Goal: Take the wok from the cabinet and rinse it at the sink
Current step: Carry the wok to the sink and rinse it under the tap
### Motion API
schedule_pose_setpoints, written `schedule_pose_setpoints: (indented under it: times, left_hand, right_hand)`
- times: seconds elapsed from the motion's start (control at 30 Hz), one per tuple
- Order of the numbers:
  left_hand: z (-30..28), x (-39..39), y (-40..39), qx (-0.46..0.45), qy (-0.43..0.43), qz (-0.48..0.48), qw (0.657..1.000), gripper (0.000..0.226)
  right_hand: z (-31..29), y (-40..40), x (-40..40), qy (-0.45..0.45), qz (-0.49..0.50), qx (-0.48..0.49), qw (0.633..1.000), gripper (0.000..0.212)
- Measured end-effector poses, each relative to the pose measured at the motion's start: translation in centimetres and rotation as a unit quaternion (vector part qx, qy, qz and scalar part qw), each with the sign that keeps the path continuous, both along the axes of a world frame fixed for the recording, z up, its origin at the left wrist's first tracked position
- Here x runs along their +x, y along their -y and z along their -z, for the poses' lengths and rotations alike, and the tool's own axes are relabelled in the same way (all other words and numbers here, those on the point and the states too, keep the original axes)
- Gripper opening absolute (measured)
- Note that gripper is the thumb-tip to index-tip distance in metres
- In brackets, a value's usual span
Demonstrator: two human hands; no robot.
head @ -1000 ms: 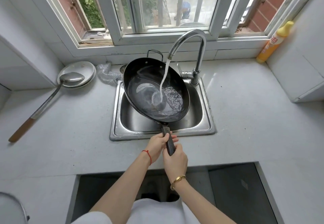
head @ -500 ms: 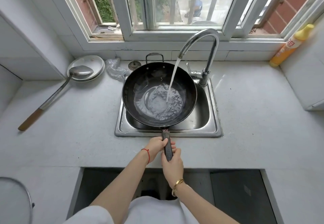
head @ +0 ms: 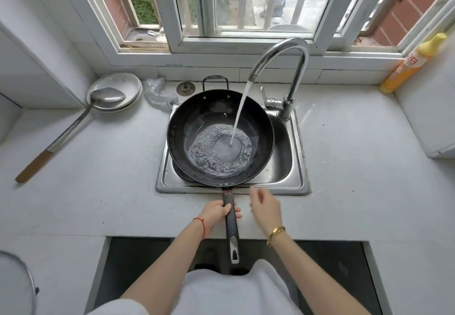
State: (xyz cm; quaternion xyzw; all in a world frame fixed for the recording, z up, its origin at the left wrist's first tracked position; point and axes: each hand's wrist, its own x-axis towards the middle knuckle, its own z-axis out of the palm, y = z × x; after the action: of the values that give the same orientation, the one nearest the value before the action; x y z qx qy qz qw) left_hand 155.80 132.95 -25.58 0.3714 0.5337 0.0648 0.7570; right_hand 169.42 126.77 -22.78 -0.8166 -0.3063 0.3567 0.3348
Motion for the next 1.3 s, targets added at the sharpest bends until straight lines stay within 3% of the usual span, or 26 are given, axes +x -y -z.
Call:
schedule_pose_setpoints:
  times: [0.1,0.27,0.33,0.53,1.0,1.23,1.3]
  left_hand:
    - [0.0,-0.1,-0.2,-0.007,-0.006,0.009,1.000,0.030]
    - [-0.4,-0.2,-0.6,-0.023,-0.009,0.028,0.999,0.032]
    - [-0.5,-0.2,-0.7,-0.027,-0.007,0.034,0.999,0.033]
    - [0.0,-0.4,-0.9,-0.022,-0.013,0.048,0.999,0.034]
    - [0.6,-0.6,-0.8,-0.019,-0.012,0.045,0.999,0.032]
    - [0.3,-0.5,-0.8,-0.012,-0.017,0.044,0.999,0.030]
    - [0.4,-0.5,-0.8,-0.008,-0.017,0.044,0.999,0.030]
  right_hand:
    - [-1.9,-5.2,4.3,-0.099,0.101,0.052,0.989,0.036]
    - [-4.5,-13.5,9.2,-0.312,0.159,0.133,0.927,0.039]
    - [-4.8,-16.0,10.1,-0.412,0.165,0.162,0.882,0.044]
    - [-5.8,-21.2,12.2,-0.635,0.276,0.214,0.689,0.054]
    - [-6.1,-25.6,13.7,-0.768,0.359,0.263,0.460,0.061]
    - [-6.4,-24.2,14.5,-0.784,0.376,0.311,0.383,0.043]
    - [-6.5,-23.6,14.8,-0.785,0.371,0.299,0.397,0.036]
